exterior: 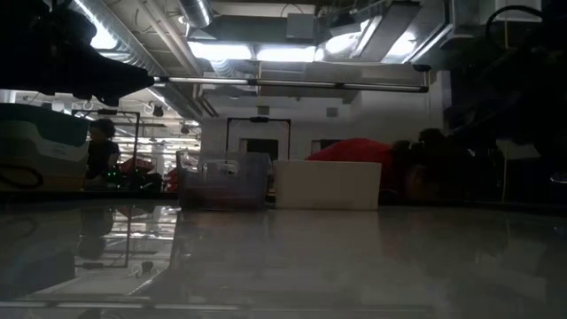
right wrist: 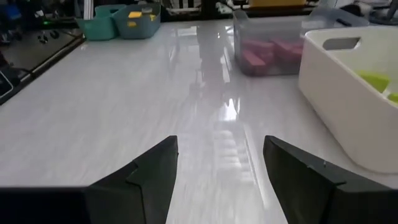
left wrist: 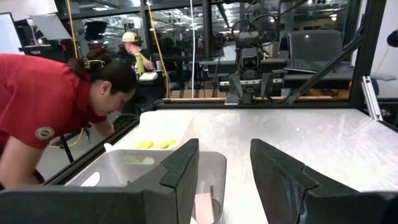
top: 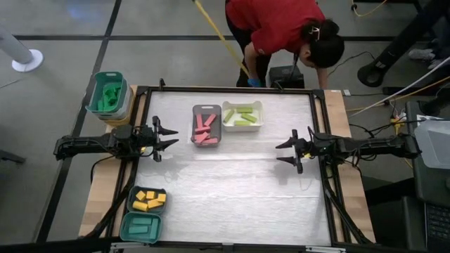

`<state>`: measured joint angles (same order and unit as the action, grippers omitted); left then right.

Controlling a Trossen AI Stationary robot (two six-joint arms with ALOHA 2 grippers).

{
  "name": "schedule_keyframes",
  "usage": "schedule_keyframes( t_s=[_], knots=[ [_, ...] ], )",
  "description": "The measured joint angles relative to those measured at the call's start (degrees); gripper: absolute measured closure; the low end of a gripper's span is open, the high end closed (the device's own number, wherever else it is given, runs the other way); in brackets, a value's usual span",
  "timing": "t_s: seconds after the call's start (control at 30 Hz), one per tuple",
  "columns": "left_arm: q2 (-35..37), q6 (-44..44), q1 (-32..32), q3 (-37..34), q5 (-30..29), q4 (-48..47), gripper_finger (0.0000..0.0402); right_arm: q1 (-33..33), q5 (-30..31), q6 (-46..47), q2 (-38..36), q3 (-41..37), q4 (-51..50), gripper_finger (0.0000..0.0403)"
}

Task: Sort blocks
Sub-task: Return to Home Position

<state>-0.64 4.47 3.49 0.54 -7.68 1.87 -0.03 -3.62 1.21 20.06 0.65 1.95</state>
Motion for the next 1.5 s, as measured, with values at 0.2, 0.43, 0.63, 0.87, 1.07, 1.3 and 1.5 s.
schedule_keyframes(
  t_s=[0.2,0.43,0.63,0.87,1.07,1.3,1.5],
  knots=[
    [0.0,0.0,0.0,0.0,0.0,0.0,0.0268,0.0,2.1,0.0,-3.6,0.0,-0.5,0.0166],
    [0.0,0.0,0.0,0.0,0.0,0.0,0.0268,0.0,2.1,0.0,-11.9,-0.1,-0.6,0.0166],
    [0.0,0.0,0.0,0.0,0.0,0.0,0.0268,0.0,2.1,0.0,-20.0,-0.1,0.3,0.0166],
    [0.0,0.0,0.0,0.0,0.0,0.0,0.0268,0.0,2.1,0.0,-19.9,0.2,1.8,0.0166],
    [0.0,0.0,0.0,0.0,0.0,0.0,0.0268,0.0,2.1,0.0,-20.0,0.3,-0.4,0.0166],
    [0.0,0.0,0.0,0.0,0.0,0.0,0.0268,0.0,2.4,0.0,-19.9,0.4,-1.3,0.0166],
    [0.0,0.0,0.0,0.0,0.0,0.0,0.0268,0.0,2.4,0.0,-19.9,0.4,-1.5,0.0166]
  ],
)
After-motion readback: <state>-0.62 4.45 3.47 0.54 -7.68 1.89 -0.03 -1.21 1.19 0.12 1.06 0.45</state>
